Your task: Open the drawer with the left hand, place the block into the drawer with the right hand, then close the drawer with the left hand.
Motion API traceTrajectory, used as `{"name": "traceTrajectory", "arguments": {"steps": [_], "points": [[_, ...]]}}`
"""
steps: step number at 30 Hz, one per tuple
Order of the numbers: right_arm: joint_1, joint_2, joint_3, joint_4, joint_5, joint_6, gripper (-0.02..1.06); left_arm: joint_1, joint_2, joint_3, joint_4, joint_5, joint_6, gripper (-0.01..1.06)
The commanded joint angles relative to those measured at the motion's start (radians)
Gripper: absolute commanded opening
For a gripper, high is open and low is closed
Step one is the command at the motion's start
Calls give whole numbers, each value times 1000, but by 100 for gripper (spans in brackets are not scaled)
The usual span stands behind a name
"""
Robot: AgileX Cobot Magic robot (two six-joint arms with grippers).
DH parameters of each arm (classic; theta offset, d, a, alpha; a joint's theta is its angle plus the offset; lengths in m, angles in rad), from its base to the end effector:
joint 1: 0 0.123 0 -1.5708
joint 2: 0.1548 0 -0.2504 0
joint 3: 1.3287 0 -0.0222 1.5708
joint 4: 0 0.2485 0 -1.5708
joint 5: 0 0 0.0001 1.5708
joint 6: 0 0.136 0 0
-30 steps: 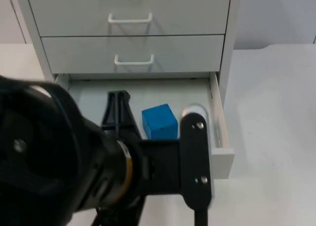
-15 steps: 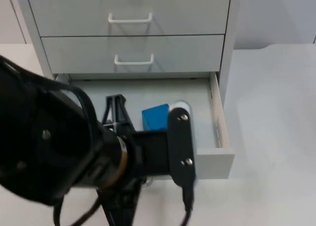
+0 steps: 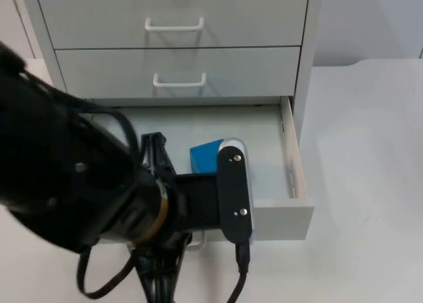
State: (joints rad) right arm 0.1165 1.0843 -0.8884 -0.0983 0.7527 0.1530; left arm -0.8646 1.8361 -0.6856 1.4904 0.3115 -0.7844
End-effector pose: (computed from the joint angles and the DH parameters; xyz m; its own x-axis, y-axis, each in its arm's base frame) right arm 0.2558 0.0207 0.2521 -0.7554 -0.0070 -0.6552 -0.0112 0.9999 0.0023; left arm 0.2279 -0.2030 0.0305 -0.0306 0.9834 -0.1790 0.8544 0.1187 0.5059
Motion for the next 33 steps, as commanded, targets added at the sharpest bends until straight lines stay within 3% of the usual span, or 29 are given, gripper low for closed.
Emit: {"name": "traceTrajectory", "arguments": {"steps": [1, 3, 7, 9, 10, 12, 19, 23, 33], "points": [[-7, -6, 2, -3, -11, -11, 80, 5, 20, -23, 17, 33, -15, 0], [-7, -6, 2, -3, -11, -11, 80, 5, 49, -58, 22, 100, -23, 0], [-7, -6, 2, -3, -11, -11, 80, 5, 73, -87, 119, 127, -92, 0], [-7, -6, 2, -3, -9, -11, 80, 5, 85, -89, 254, 161, -248, 0], [-7, -6, 2, -3, -9, -11, 80, 5, 92, -91, 254, 197, -297, 0], [-7, -6, 2, -3, -7, -11, 80, 23, 116, -127, 254, 255, -301, 0], [-7, -6, 2, -3, -7, -11, 80, 85, 145, -188, 254, 251, -301, 0], [-7, -6, 2, -7, -7, -11, 80, 160, 179, -256, 254, 207, -301, 0], [-7, -6, 2, -7, -9, -11, 80, 227, 265, -397, 254, 205, -301, 0]]}}
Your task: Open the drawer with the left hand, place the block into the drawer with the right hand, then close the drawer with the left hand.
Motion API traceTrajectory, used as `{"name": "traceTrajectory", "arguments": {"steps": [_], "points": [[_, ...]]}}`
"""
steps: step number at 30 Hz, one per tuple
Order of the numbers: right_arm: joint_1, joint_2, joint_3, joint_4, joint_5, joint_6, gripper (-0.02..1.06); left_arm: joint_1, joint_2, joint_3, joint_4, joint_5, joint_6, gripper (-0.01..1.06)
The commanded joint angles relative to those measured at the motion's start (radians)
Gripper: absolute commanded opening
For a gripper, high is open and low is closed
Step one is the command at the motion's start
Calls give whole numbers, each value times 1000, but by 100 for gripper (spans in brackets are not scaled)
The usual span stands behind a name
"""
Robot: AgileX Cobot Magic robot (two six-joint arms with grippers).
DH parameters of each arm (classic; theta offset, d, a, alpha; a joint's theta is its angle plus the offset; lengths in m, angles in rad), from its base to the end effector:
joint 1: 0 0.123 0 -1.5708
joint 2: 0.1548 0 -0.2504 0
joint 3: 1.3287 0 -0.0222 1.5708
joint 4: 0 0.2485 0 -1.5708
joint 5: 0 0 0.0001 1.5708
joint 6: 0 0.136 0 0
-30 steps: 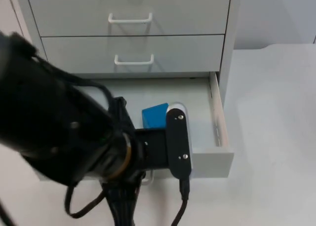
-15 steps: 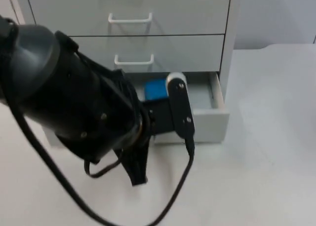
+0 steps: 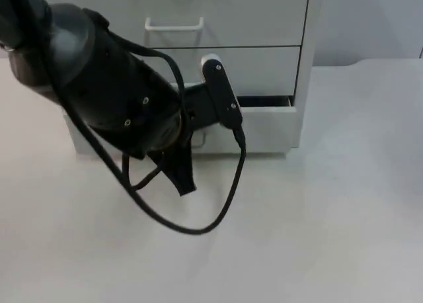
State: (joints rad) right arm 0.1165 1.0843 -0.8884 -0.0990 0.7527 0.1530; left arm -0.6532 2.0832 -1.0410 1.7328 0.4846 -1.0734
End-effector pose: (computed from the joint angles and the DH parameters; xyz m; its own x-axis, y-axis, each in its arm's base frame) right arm 0.2558 0.0207 0.2521 -0.7553 -0.0075 -0.6553 -0.0113 0.9999 0.0016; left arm 0.3513 -0.1900 0.0374 -0.2807 0.9180 -0.2803 0.6184 0.3963 0.6787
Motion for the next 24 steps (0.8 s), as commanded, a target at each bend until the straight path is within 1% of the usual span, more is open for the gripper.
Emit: {"name": "traceTrajectory", "arguments": {"steps": [1, 4, 5, 10, 14, 16, 18, 19, 20, 21, 23, 24], "points": [[-7, -6, 2, -6, -9, -11, 80, 16, 18, -42, 12, 32, -12, 0], [-7, -6, 2, -6, -9, -11, 80, 26, 56, -89, 12, 40, -4, 0], [-7, -6, 2, -6, -9, -11, 80, 26, 64, -104, 12, 58, -4, 0], [-7, -6, 2, -6, -9, -11, 80, 26, 89, -145, 12, 81, -4, 0], [-7, -6, 2, -6, -9, -11, 80, 26, 100, -168, 12, 113, -6, 0], [-7, -6, 2, -6, -9, -11, 80, 26, 102, -168, 12, 113, -6, 0], [-7, -6, 2, -6, -9, -11, 80, 21, 100, -168, 9, 145, -6, 0], [-7, -6, 2, -6, -9, -11, 80, 8, 98, -168, -32, 161, 4, 0], [-7, -6, 2, -6, -11, -11, 80, -5, 92, -168, -79, 172, 39, 0], [-7, -6, 2, -6, -11, -11, 80, -5, 92, -168, -79, 172, 39, 0], [-7, -6, 2, -6, -15, -11, 80, -42, 76, -163, -220, 165, 163, 0], [-7, -6, 2, -6, -17, -11, 80, -65, 62, -156, -278, 156, 204, 0]]}}
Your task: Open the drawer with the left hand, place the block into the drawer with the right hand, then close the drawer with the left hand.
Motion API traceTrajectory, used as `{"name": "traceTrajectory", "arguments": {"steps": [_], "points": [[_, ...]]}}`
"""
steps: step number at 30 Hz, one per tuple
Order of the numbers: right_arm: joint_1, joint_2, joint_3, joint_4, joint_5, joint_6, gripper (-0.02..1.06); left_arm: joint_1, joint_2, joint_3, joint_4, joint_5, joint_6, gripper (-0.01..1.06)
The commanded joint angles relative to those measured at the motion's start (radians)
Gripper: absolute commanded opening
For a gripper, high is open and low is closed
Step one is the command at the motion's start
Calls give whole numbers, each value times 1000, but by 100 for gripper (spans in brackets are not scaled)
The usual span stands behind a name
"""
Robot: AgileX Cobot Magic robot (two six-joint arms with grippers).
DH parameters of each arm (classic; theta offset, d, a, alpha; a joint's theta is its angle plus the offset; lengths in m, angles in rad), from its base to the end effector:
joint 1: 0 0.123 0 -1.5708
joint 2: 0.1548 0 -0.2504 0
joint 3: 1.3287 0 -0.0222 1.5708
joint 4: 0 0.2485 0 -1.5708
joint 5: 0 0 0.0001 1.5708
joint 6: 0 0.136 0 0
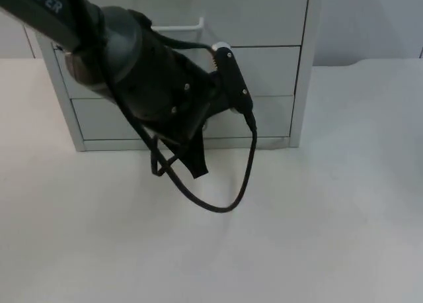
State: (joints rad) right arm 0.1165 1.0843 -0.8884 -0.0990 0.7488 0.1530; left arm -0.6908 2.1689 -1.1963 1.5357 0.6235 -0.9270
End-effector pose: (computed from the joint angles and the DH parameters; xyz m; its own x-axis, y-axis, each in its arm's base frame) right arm 0.2562 0.0208 0.2524 -0.7528 -0.0075 -0.6582 -0.0117 0.9999 0.0021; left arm 0.3692 -0.2022 0.0402 -0.3657 0.8978 -0.2455 0.5433 0.4201 0.7268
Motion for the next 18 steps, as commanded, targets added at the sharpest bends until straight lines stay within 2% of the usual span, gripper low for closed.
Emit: {"name": "traceTrajectory", "arguments": {"steps": [1, 8, 11, 12, 18], "points": [[-7, -6, 2, -6, -13, -11, 80, -47, -39, 12, -122, 13, 91, 0], [-7, -6, 2, -7, -12, -20, 80, -165, -132, 98, -312, -4, 199, 0], [-7, -6, 2, -7, -12, -30, 80, -234, -206, 139, -438, -2, 288, 0], [-7, -6, 2, -7, -12, -30, 80, -234, -206, 139, -438, -2, 288, 0], [-7, -6, 2, -7, -12, -30, 80, -257, -306, 156, -670, -11, 441, 0]]}}
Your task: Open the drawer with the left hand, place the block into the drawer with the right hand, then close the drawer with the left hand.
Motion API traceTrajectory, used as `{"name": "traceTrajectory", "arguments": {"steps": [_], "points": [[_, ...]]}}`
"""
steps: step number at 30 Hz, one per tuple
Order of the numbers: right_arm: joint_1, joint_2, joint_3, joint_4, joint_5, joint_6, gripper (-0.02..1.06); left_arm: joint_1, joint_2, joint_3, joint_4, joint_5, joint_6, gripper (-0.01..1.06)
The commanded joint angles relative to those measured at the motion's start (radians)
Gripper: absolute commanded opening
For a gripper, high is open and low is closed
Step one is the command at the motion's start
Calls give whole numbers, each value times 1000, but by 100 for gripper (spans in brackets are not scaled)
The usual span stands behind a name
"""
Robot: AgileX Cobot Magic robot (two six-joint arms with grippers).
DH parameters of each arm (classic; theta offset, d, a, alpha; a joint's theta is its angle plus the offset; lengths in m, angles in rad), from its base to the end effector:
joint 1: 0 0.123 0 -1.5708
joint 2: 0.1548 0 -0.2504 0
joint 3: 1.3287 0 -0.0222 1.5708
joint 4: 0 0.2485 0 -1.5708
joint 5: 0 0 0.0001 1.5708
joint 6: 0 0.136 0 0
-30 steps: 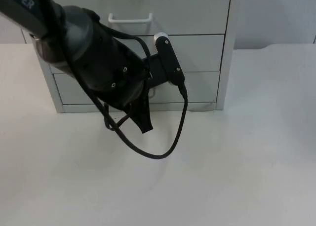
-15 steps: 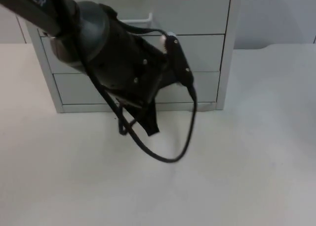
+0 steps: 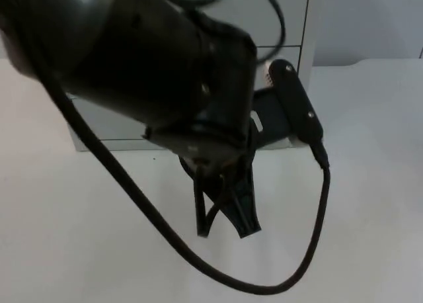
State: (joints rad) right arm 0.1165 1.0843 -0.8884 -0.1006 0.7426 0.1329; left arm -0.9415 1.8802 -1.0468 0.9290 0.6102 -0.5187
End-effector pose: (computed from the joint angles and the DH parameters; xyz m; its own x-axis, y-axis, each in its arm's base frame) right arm 0.2568 0.0208 0.2530 -0.7482 -0.0287 -0.6628 -0.0276 0.9995 -0.0121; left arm 0.2623 -0.2541 0.0846 -0.3230 0.9080 -0.2667 0.7414 0.4179 0.5251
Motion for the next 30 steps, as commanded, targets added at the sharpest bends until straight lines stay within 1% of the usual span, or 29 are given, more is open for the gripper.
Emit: {"name": "traceTrajectory", "arguments": {"steps": [1, 3, 5, 9, 10, 13, 15, 16, 17, 20, 21, 22, 26, 27, 29, 30], "points": [[-7, -6, 2, -5, -6, -10, 80, -6, -32, 6, -93, 2, 63, 0], [-7, -6, 2, -5, -6, -10, 80, -4, -60, 6, -147, 9, 109, 0], [-7, -6, 2, -5, -6, -10, 80, -4, -71, 6, -153, 13, 120, 0], [-7, -6, 2, -5, -6, -10, 80, 1, -115, 6, -243, 23, 173, 0], [-7, -6, 2, -5, -6, -10, 80, 1, -115, 6, -243, 23, 173, 0], [-7, -6, 2, -5, -6, -10, 80, 1, -154, 6, -320, 39, 227, 0], [-7, -6, 2, -5, -6, -10, 80, 23, -181, 6, -386, 39, 264, 0], [-7, -6, 2, -5, -6, -10, 80, 23, -181, 6, -386, 39, 264, 0], [-7, -6, 2, -5, -6, -10, 80, 38, -198, 6, -421, 39, 286, 0], [-7, -6, 2, -5, -4, -11, 80, 125, -250, 6, -532, 40, 384, 0], [-7, -6, 2, -5, -4, -11, 80, 125, -250, 6, -532, 40, 384, 0], [-7, -6, 2, -5, -4, -11, 80, 158, -271, 6, -572, 42, 415, 0], [-7, -6, 2, -3, -4, -11, 80, 336, -363, 6, -785, 48, 542, 0], [-7, -6, 2, -3, -4, -11, 80, 336, -363, 6, -785, 48, 542, 0], [-2, -6, 2, -2, -4, -11, 80, 431, -408, 6, -878, 60, 596, 0], [-2, -6, 2, 1, -4, -11, 80, 468, -433, 6, -902, 68, 611, 0]]}}
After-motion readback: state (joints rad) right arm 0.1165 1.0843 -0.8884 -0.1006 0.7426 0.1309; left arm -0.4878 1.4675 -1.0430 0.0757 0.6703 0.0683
